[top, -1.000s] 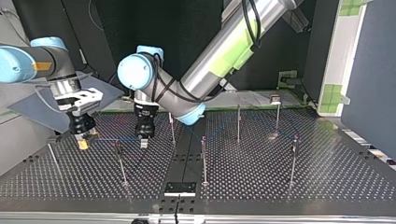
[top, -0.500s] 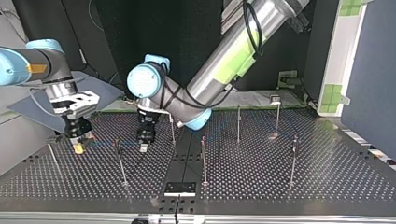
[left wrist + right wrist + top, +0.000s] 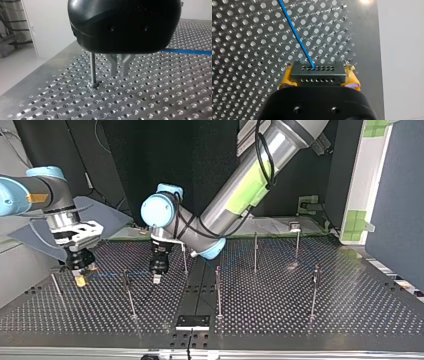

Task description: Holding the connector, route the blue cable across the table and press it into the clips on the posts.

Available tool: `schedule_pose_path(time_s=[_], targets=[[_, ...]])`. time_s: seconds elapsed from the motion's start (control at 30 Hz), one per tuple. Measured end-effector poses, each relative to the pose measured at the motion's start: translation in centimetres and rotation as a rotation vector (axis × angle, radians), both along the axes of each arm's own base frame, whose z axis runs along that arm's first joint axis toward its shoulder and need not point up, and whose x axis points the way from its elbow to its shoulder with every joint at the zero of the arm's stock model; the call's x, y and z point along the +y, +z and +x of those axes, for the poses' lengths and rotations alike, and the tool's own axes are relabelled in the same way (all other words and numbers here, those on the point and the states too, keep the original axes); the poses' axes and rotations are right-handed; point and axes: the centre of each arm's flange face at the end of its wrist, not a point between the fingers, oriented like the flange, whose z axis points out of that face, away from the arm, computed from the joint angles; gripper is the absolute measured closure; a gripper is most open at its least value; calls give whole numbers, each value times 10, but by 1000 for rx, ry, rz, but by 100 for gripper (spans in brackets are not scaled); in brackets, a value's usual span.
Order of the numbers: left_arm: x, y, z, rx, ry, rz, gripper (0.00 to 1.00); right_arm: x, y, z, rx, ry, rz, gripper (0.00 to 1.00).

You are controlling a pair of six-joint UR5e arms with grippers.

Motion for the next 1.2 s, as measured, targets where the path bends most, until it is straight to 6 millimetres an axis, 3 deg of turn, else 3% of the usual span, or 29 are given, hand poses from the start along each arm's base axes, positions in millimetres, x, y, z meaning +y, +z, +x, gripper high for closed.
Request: schedule_pose_path(time_s=[0.07, 0.1, 0.13, 0.17, 0.7, 1.2], targets=[[-2, -2, -4, 12, -4, 5, 27, -1, 0, -2, 1, -3, 0, 100], [-3, -3, -6, 21, -7, 8, 27, -2, 0, -3, 1, -3, 0, 100], [-4, -3, -8, 28, -9, 12, 19, -2, 0, -3, 2, -3, 0, 100], [-4, -4, -10, 34, -11, 15, 0, -2, 0, -3, 2, -4, -1, 100], [-4, -7, -25, 110, -24, 30, 0, -2, -1, -3, 7, -4, -3, 100], [-7, 35, -76, 92, -69, 41, 0, -2, -3, -2, 12, -2, 1, 100]])
